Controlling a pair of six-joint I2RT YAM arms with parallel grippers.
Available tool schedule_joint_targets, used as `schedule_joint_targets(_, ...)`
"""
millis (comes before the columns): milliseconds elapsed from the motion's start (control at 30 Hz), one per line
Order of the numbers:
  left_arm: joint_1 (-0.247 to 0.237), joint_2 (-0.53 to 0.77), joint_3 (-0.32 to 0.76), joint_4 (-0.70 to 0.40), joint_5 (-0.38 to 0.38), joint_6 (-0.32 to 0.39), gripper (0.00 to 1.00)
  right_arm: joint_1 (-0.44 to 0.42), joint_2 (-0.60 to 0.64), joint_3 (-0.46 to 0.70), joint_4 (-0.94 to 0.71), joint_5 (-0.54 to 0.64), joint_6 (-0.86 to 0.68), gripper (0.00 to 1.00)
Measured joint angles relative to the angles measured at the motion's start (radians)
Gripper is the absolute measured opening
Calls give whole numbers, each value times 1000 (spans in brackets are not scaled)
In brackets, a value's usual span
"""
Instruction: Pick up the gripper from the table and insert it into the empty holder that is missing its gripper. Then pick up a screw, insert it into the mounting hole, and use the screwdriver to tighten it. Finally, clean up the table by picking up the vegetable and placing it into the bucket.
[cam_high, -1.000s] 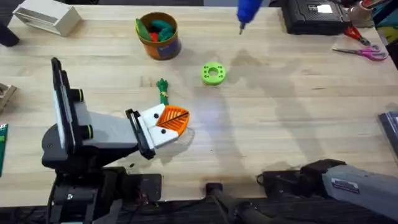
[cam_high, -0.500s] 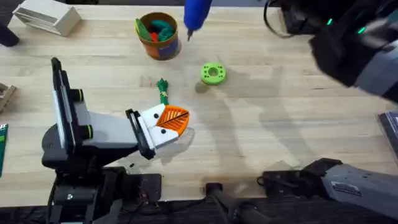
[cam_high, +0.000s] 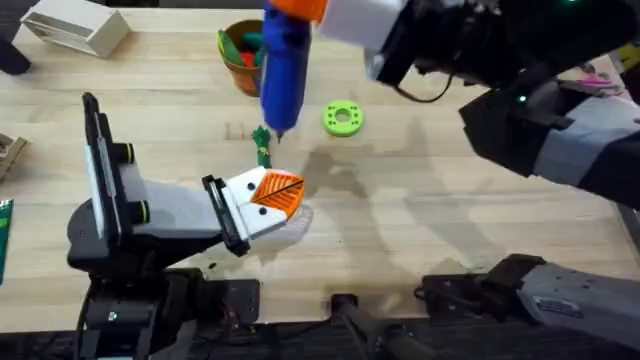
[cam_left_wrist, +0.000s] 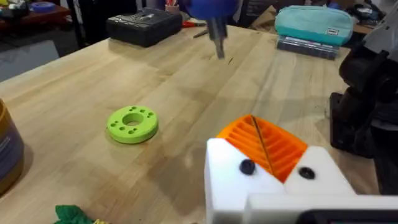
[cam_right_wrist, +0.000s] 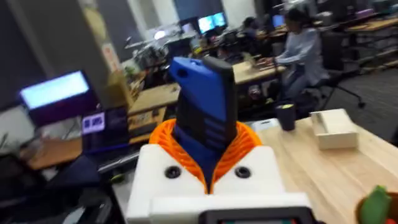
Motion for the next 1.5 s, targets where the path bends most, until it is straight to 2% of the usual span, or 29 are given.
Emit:
schedule_joint_targets(33, 0, 0, 0, 0, 0, 0, 9, 36, 11, 0, 3, -21, -49, 29)
schedule_joint_targets(433, 0, 0, 0, 0, 0, 0, 9, 186, 45, 0, -2, -39, -263, 29)
schedule_joint_targets(1500, 0, 0, 0, 0, 0, 0, 9, 218, 45, 0, -53, -39, -301, 29)
